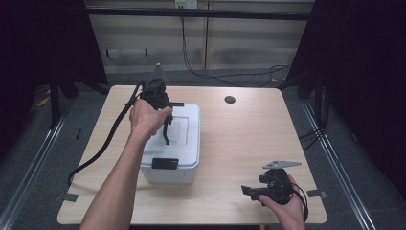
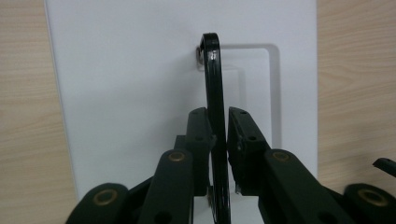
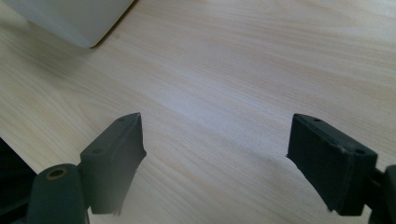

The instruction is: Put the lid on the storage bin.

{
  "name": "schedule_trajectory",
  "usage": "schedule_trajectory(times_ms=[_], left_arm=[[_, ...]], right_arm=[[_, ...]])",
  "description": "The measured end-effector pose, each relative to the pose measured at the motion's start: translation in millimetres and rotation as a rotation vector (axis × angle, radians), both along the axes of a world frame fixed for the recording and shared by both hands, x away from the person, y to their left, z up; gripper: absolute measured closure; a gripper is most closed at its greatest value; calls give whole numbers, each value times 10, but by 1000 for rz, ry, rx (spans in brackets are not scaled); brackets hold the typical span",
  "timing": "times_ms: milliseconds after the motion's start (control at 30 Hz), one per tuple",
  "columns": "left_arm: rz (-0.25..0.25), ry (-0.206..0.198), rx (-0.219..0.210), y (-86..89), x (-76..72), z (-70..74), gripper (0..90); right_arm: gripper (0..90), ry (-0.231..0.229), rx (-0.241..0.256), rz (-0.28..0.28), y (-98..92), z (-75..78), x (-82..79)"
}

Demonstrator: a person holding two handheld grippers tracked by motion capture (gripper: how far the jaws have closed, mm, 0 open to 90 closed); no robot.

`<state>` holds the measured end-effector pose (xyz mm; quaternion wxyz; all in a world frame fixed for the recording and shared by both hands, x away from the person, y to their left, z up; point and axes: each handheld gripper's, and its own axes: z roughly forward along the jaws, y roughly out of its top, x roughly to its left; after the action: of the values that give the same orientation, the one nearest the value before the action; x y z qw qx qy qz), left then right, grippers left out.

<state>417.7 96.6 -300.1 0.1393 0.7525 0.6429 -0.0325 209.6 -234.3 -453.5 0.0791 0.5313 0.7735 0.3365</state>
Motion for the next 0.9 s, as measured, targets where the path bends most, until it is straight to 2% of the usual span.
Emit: schedule_trajectory(times_ms=[367,433,500,667,700,767,800,900], left_arm=[[-29,-28,-4,57,18,-5,649],[-46,-35,-11,66,22,-2,581],[-93,-37,-39,97,30,27,528],[-126,-48,-56,141,29,58,426],[-152,-43,-79,176,35,51,411],[-162,-41,-86,201,41,36,341],[-184,-33,-96,261,56,7,323],[-179,-47,-138,389,62,-22,283]], right_arm=[[178,2,3,1,4,0,-3],[178,1,2,1,-1,0,-1],[178,2,3,2,4,0,-3],[173,0,5,6,9,-3,4],[173,2,4,4,11,0,0],[173,1,4,4,10,1,-1],[170,0,4,3,6,0,-1],[169,0,3,2,5,-3,2]])
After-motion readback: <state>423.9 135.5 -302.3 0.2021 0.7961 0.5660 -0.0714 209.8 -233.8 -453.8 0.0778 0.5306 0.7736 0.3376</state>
